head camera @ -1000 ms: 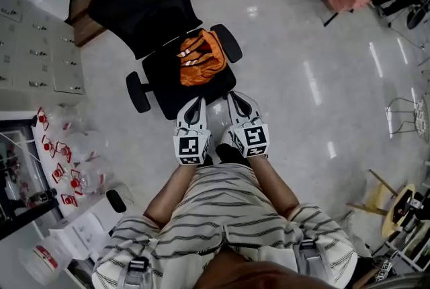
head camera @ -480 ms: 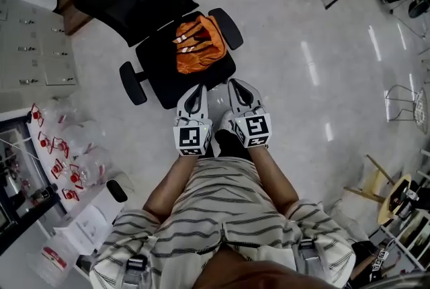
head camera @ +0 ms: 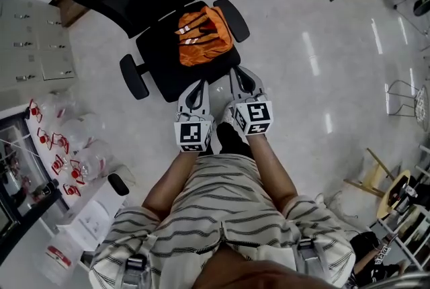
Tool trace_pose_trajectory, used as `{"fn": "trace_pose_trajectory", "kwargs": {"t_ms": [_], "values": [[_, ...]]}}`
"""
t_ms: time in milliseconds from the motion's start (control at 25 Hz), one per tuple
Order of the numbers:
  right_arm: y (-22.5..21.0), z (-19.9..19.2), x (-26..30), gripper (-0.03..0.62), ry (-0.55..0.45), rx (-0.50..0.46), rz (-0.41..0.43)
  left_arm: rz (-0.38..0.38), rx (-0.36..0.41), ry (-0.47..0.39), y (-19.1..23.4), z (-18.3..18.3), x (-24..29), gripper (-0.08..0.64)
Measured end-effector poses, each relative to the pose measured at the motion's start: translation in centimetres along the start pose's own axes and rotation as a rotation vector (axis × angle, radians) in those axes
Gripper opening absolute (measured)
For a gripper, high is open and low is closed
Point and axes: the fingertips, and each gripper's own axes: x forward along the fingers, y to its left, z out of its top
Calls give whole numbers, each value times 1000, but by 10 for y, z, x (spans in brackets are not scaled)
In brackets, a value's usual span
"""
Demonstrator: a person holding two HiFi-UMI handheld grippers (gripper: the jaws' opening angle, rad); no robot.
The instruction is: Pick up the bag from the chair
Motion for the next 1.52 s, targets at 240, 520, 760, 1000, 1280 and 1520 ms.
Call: {"fn": "trace_pose_trajectory", "kwargs": {"t_ms": [240, 520, 760, 1000, 1280, 1520], "values": [[-3, -17, 17, 41, 47, 21, -7, -14, -4, 20, 4, -10, 4, 23], [-13, -30, 38, 109, 93, 67, -14, -22, -19, 50, 7, -23, 17, 23], [-35, -44, 53, 137, 135, 107, -48, -17, -26, 55, 10, -27, 26, 23], [-45, -59, 73, 183, 183, 137, -49, -17, -31, 70, 12, -33, 30, 23], [-58, -78, 95, 206, 229, 125, -76, -12, -42, 79, 17, -40, 36, 23], [-62, -94, 111, 218, 271, 100, -94, -2, -50, 85, 24, -43, 37, 23]]}}
